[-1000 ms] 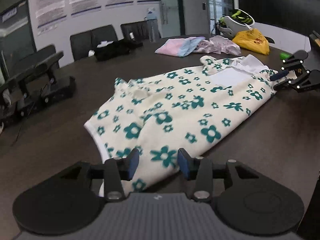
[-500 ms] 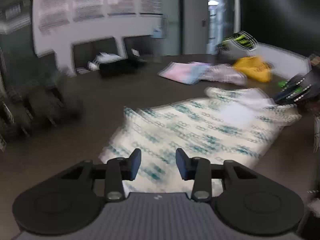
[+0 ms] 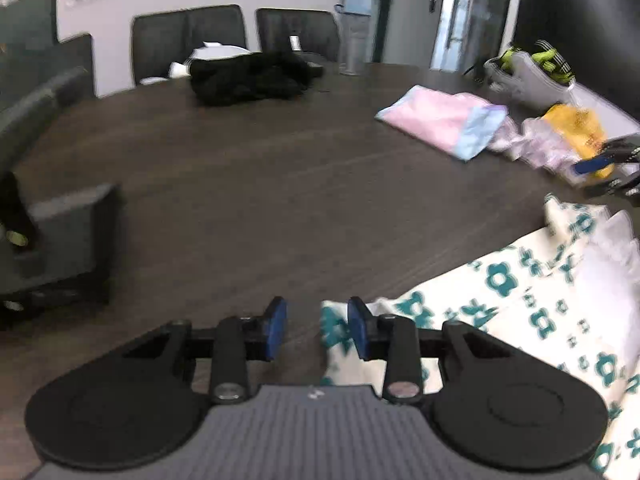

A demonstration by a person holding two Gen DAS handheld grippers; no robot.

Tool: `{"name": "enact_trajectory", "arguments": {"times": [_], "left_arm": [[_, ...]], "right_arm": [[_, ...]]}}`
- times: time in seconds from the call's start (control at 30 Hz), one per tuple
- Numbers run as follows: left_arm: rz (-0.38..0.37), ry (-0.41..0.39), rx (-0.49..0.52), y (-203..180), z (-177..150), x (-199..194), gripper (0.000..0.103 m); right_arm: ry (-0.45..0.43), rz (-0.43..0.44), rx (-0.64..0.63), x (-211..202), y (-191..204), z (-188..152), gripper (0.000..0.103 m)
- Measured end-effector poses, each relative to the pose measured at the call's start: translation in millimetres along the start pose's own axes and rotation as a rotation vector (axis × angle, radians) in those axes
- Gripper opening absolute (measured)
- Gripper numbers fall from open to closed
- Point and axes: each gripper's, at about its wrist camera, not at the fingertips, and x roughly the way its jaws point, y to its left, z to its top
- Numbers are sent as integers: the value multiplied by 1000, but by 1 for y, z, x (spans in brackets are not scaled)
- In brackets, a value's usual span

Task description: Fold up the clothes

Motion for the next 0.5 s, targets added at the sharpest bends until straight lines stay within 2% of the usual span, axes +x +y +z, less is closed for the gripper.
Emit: {"name": "enact_trajectory", "arguments": {"times": [0.07, 0.23, 0.3, 0.37, 0.4, 0.43, 0.47, 0.5], "left_arm": [[-96, -11, -21, 4, -1, 0, 45], [-180, 14, -63, 7, 7, 10, 52], [-210, 25, -79, 8, 10, 14, 57], [-241, 36, -95, 9, 14, 19, 57], [-217, 42, -81, 6, 15, 21, 52], [-178, 55, -54, 2, 15, 24, 32], [-155, 57, -30, -3, 14, 24, 19], [-136, 56, -6, -8, 13, 24, 16]], "right_arm": [[26, 38, 5, 10, -7, -1, 46], [109, 112, 12, 35, -21, -7, 46], [130, 123, 14, 41, -23, -10, 42], [112, 136, 15, 39, -24, -13, 9], [104, 142, 15, 38, -25, -14, 9], [95, 143, 12, 36, -25, -15, 5], [85, 134, -2, 31, -23, -16, 2], [75, 124, -16, 26, -21, -17, 2]]}}
